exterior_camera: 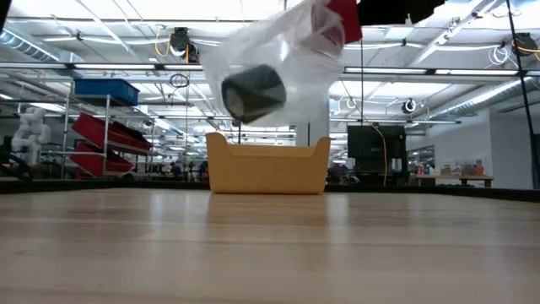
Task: Roll bandage
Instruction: Put the rolled red bandage into the transparent zip bag
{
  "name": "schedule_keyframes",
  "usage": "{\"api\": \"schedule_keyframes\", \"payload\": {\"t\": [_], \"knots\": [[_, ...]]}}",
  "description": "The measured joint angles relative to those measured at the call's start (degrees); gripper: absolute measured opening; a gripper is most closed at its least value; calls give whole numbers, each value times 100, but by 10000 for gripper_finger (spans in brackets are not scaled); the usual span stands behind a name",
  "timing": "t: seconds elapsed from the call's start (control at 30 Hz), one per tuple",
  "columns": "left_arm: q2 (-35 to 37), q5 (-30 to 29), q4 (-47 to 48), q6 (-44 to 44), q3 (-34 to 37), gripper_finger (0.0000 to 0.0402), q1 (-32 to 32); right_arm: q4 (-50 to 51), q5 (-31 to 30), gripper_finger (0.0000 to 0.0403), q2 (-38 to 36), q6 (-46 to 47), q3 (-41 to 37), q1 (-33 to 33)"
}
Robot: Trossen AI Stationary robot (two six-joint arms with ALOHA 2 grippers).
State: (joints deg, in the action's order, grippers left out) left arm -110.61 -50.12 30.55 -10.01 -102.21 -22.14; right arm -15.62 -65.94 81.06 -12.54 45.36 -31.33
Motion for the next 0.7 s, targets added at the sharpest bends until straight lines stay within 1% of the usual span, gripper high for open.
{"api": "schedule_keyframes", "payload": {"t": [0.13,0.23,0.33,0.4,0.43,0.47,0.5,0.57,0.6,0.63,0.7], "knots": [[0,-253,-66,-101,0,0,1,164,378,34,0,133,2,87],[0,-257,-52,-87,0,0,56,97,744,34,0,4,2,96],[0,182,-112,-86,0,0,75,-3,1068,34,0,-108,2,109],[0,583,-200,-113,0,0,70,-17,1423,34,0,-270,2,147],[0,688,-227,-145,0,0,63,-13,1640,34,0,-365,2,167],[0,678,-229,-166,0,0,36,-3,1904,34,0,-471,2,172],[0,538,-215,-188,0,0,9,-2,2181,34,0,-593,2,173],[0,-16,-66,-192,0,0,-49,-45,2708,34,0,-820,2,170],[0,-183,51,-177,0,0,-54,-122,2858,34,0,-913,2,146],[0,-217,167,-125,0,0,-53,-245,2917,34,-2,-980,2,126],[0,-92,294,-87,0,0,-38,-514,2943,34,-2,-1096,4,97]]}}
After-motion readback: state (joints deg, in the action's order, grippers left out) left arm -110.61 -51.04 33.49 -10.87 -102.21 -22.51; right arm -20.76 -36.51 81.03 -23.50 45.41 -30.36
